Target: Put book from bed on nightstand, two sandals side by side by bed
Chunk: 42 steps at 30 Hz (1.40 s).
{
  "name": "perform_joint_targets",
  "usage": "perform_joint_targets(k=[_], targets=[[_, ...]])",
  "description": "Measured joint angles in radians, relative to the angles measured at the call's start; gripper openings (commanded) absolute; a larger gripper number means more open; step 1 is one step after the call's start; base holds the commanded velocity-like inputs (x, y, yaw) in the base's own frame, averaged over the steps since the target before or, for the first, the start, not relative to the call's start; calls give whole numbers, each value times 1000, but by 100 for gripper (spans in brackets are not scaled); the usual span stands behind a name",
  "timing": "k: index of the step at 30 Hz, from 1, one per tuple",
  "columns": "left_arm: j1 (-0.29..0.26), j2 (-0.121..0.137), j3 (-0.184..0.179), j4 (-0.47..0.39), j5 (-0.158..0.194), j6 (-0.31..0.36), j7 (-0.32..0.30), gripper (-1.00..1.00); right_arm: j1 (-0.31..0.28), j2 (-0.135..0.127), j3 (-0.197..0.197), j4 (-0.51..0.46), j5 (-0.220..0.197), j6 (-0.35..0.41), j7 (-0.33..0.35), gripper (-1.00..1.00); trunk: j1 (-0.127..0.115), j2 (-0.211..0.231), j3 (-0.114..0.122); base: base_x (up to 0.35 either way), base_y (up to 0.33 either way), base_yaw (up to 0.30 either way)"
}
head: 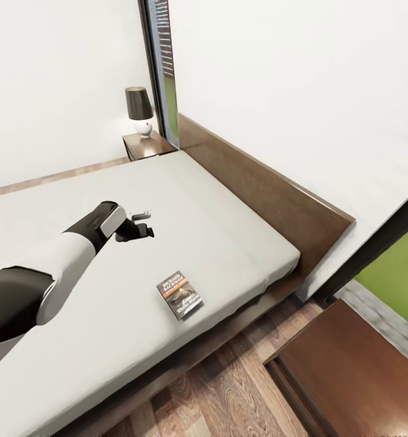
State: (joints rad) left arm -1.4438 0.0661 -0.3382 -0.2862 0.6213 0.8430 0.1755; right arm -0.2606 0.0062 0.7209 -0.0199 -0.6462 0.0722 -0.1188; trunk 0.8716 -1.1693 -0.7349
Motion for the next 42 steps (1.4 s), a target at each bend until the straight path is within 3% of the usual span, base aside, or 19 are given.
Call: perform_joint_targets(k=[13,22,42], targets=[[-1,-39,14,0,0,-78,112,100,0,0,1,-1,0,0,0,100,0,0,-21,0,0,0],[-1,-47,15,-1,-1,-104,135,100,0,0,1,-1,0,0,0,100,0,0,-36,0,0,0],[-1,-97,14,-2,-1,-121,168,100,0,0,0,-1,0,-1,0,100,0,0,-68,0,0,0]])
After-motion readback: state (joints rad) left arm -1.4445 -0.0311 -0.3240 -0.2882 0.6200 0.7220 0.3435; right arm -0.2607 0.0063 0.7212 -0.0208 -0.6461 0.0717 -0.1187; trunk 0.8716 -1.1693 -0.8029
